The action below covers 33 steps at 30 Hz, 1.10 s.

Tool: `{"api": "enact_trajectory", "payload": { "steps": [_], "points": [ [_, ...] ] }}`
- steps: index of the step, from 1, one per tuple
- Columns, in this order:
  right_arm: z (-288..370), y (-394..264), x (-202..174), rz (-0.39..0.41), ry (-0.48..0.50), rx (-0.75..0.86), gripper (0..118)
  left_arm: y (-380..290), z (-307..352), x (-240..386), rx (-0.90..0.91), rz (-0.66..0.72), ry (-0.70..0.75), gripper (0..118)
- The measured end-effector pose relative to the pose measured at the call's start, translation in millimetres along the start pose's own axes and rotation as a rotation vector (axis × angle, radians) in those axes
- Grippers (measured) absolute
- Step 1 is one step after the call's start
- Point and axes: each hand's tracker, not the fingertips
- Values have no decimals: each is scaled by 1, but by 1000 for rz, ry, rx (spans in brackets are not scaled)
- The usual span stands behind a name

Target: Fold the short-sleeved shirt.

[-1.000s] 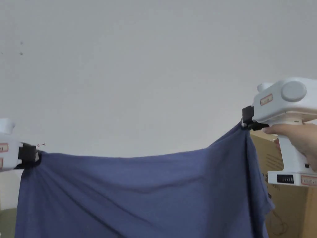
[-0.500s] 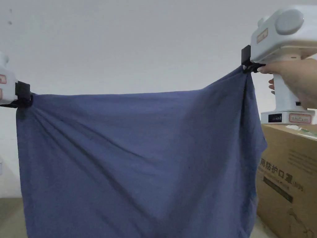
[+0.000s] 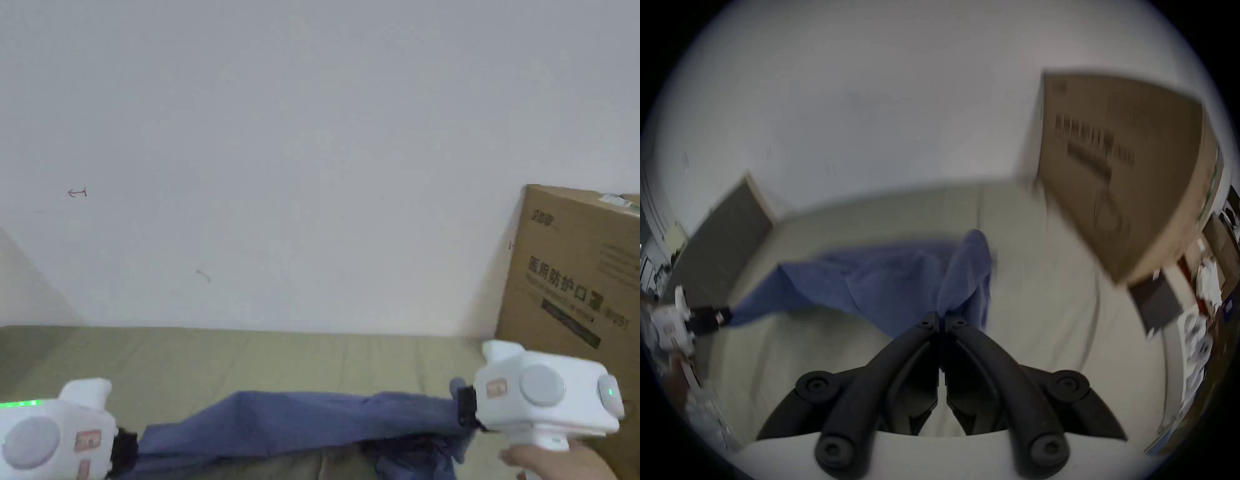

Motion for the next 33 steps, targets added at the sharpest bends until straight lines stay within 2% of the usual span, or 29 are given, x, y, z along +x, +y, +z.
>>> {"api": "enact_trajectory", "payload": {
  "steps": [2,3,5,9,10,14,17,25,27,28,29,30,31,32,33],
  "points": [
    [-12,-78,25,47,-2,-109,2,-63,-7,-8,-117,-45,-13,1],
    [-7,-115,36,33,-8,-167,1,-94,-4,-11,-147,-61,-5,1],
    [11,-178,59,19,49,-246,2,-143,9,-24,-207,-51,-35,1],
    [85,-278,103,-116,54,-285,2,-217,64,-28,-241,-144,-66,1],
    [109,-299,112,-117,44,-275,2,-229,78,-29,-248,-172,-69,1],
    [168,-347,133,-112,25,-293,2,-265,131,-32,-237,-182,-64,1],
    [195,-364,146,-155,15,-282,2,-286,160,-31,-207,-150,-87,1],
    [201,-381,141,-106,-59,-314,2,-333,194,-28,-196,-122,-95,1],
    [204,-380,135,-83,-67,-297,6,-336,202,-28,-179,-130,-98,3],
    [206,-378,133,-74,-73,-287,13,-337,206,-27,-170,-131,-98,10],
    [209,-377,131,-64,-79,-279,31,-338,210,-27,-167,-130,-95,36],
    [212,-375,129,-47,-93,-269,52,-339,214,-27,-163,-132,-91,68],
    [217,-373,128,-33,-96,-246,81,-339,219,-29,-159,-137,-86,102],
    [222,-372,127,-29,-89,-225,112,-339,224,-30,-158,-139,-83,118],
    [228,-369,125,-32,-71,-191,118,-339,229,-29,-156,-143,-72,112]
  ]
}}
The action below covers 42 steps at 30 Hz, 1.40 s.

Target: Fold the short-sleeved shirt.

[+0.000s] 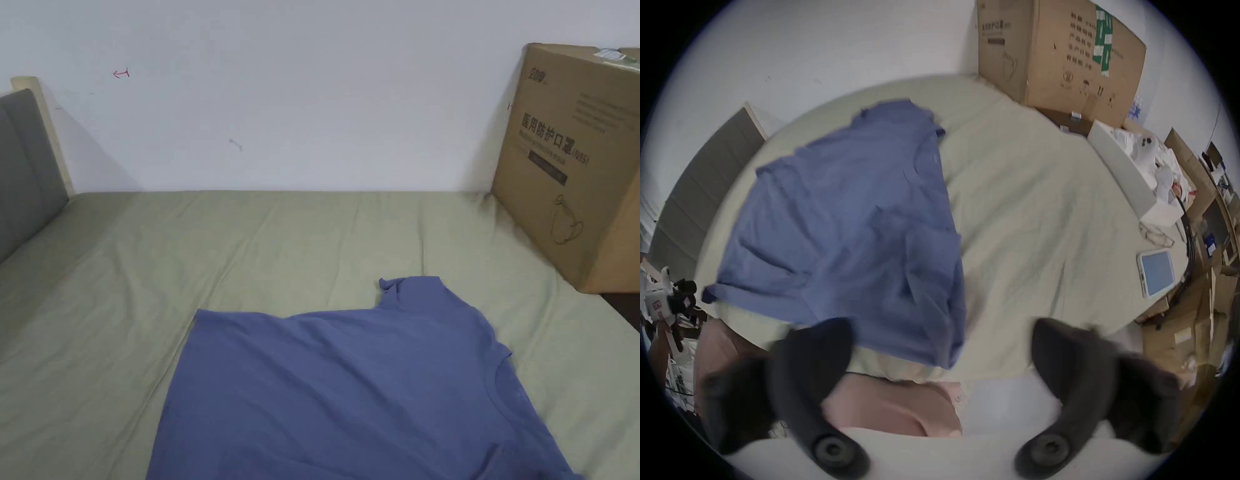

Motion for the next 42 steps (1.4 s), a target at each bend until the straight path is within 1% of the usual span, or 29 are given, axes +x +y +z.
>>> {"api": "enact_trajectory", "payload": {
  "steps": [3,5,7,9,10,11,12,13,14,15,16,17,19,21,22,23,24,26,28,29,31,32,33,34,35,37,39,40,42],
  "points": [
    [35,6,-13,-11,60,216,118,2,28,8,105,-8,46,112],
    [62,15,-33,-36,85,270,118,12,48,21,172,-5,41,112],
    [91,25,-58,-54,141,325,118,21,69,33,285,54,22,112],
    [120,27,-82,-73,182,500,116,35,94,47,389,136,-8,111],
    [134,26,-93,-85,217,576,113,35,105,52,442,174,-27,104],
    [145,26,-103,-88,253,627,97,34,115,56,504,192,-31,78],
    [155,26,-112,-93,278,676,66,36,123,57,569,195,-5,41],
    [161,27,-118,-105,268,710,22,35,127,63,589,194,33,1],
    [163,28,-125,-125,242,717,0,35,128,67,571,189,87,0],
    [166,28,-128,-138,238,706,0,36,129,67,564,184,108,0],
    [164,32,-127,-135,320,673,0,40,126,63,493,168,65,0],
    [161,36,-125,-121,369,641,0,42,123,60,437,155,43,0],
    [157,35,-129,-84,331,626,0,47,100,48,217,106,38,0],
    [146,35,-128,-34,244,616,0,48,62,32,-59,90,6,0],
    [141,34,-129,-28,235,585,0,39,42,27,-111,62,12,0],
    [136,33,-128,-53,251,548,0,31,26,23,-123,63,41,8],
    [131,32,-127,-86,275,519,0,28,12,16,-127,67,76,31],
    [117,29,-120,-135,312,471,0,21,-6,9,-131,99,72,118],
    [109,28,-120,-158,317,417,0,15,-21,6,-143,118,65,110],
    [105,28,-118,-158,308,408,0,12,-20,8,-83,125,22,110],
    [101,26,-119,-157,298,388,0,12,-27,12,-101,124,12,110],
    [99,25,-119,-154,297,378,0,17,-26,15,-108,125,9,96],
    [96,24,-118,-149,296,363,0,17,-30,16,-126,121,1,63],
    [93,24,-119,-142,290,352,0,17,-33,17,-130,106,-13,14],
    [91,24,-119,-137,282,344,0,17,-36,19,-135,77,-11,3],
    [87,23,-118,-133,266,335,0,6,-49,29,-171,-61,165,3],
    [86,21,-110,-138,263,347,0,6,-42,31,-129,-45,65,3],
    [83,20,-104,-137,261,346,0,4,-37,36,-119,-35,55,3],
    [64,24,-90,-82,174,201,0,4,-29,39,-100,-39,66,3]
  ]
}}
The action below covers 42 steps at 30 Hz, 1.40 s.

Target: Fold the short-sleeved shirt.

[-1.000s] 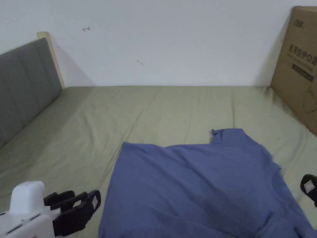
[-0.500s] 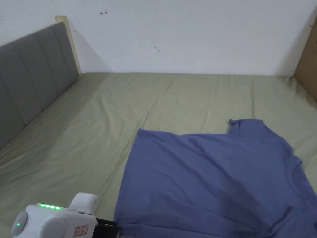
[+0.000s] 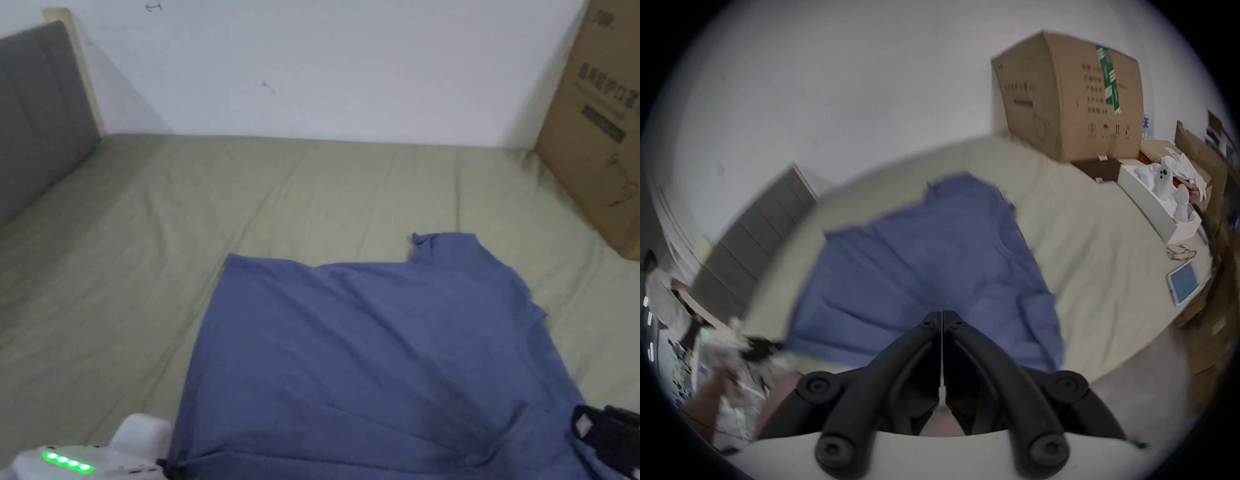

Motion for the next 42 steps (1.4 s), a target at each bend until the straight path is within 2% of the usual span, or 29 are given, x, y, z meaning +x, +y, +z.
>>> {"api": "enact_trajectory", "payload": {
  "steps": [2,3,4,5,6,7,9,10,11,12,13,14,15,16,17,18,20,21,24,29,34,42],
  "points": [
    [-27,-4,27,67,-80,-159,2,0,8,-1,24,12,-19,3],
    [-43,-10,47,87,-129,-197,19,-1,11,-1,45,19,-13,3],
    [-53,-15,61,104,-147,-221,58,0,15,-2,62,33,-10,2],
    [-63,-20,71,104,-171,-260,114,2,18,-5,81,29,21,2],
    [-74,-25,80,105,-194,-326,115,1,16,-10,86,46,7,3],
    [-76,-32,90,121,-187,-334,115,3,17,-11,92,51,4,3],
    [-94,-40,99,105,-206,-409,115,7,18,-13,90,58,-1,3],
    [-103,-42,104,102,-228,-453,114,8,26,10,89,56,-2,3],
    [-103,-45,99,88,-234,-452,108,9,26,13,89,51,1,3],
    [-106,-47,101,77,-233,-432,98,10,24,16,83,45,4,3],
    [-107,-47,104,56,-231,-424,80,11,24,19,73,48,-6,3],
    [-106,-48,106,31,-214,-413,67,11,24,19,64,44,-1,3],
    [-105,-44,108,6,-191,-405,62,11,23,22,54,40,8,3],
    [-101,-44,106,12,-205,-396,45,10,22,24,44,37,17,3],
    [-96,-44,103,19,-192,-387,13,9,22,26,40,43,14,3],
    [-92,-43,100,37,-143,-379,6,9,23,20,39,48,15,3],
    [-84,-41,93,25,-53,-371,6,8,23,21,43,74,5,3],
    [-80,-40,90,34,-76,-371,6,8,24,22,48,90,-2,2],
    [-69,-31,87,28,-59,-330,6,10,26,18,68,125,-15,2],
    [-45,-7,93,-134,33,-211,6,20,35,12,136,200,-59,2],
    [-39,26,99,-302,108,-152,6,51,37,-14,230,378,-138,2],
    [-102,93,103,-438,46,-153,6,129,-4,-43,267,415,-88,2]
  ]
}}
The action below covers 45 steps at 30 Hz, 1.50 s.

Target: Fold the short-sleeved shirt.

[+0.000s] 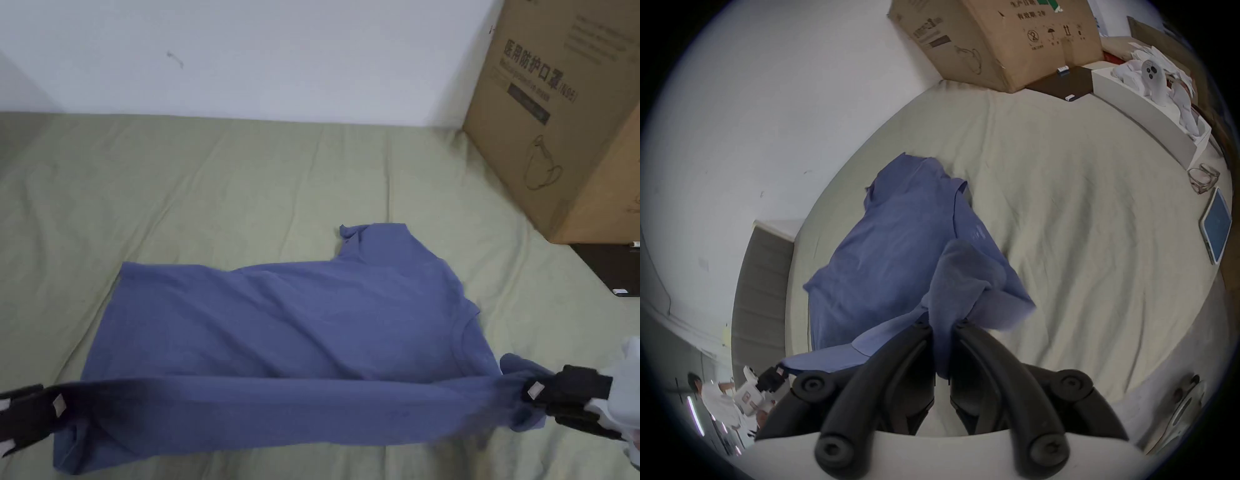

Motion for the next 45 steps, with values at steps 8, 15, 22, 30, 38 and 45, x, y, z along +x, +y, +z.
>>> {"api": "enact_trajectory", "payload": {
  "steps": [8,15,22,30,38,45],
  "points": [
    [-118,45,-27,-112,-64,-66,63,31,-89,-7,-57,54,87,24],
    [-97,23,-49,108,-130,185,111,14,-65,-4,115,18,68,111],
    [14,-50,-83,396,41,339,86,-11,30,29,199,-95,-3,94],
    [63,-103,-99,424,132,358,4,-29,69,31,188,-183,151,0],
    [51,-102,-92,368,153,284,4,-24,-63,-14,-180,-156,241,111],
    [44,-106,-82,427,54,256,4,-43,-110,-18,-266,-189,310,111]
  ]
}}
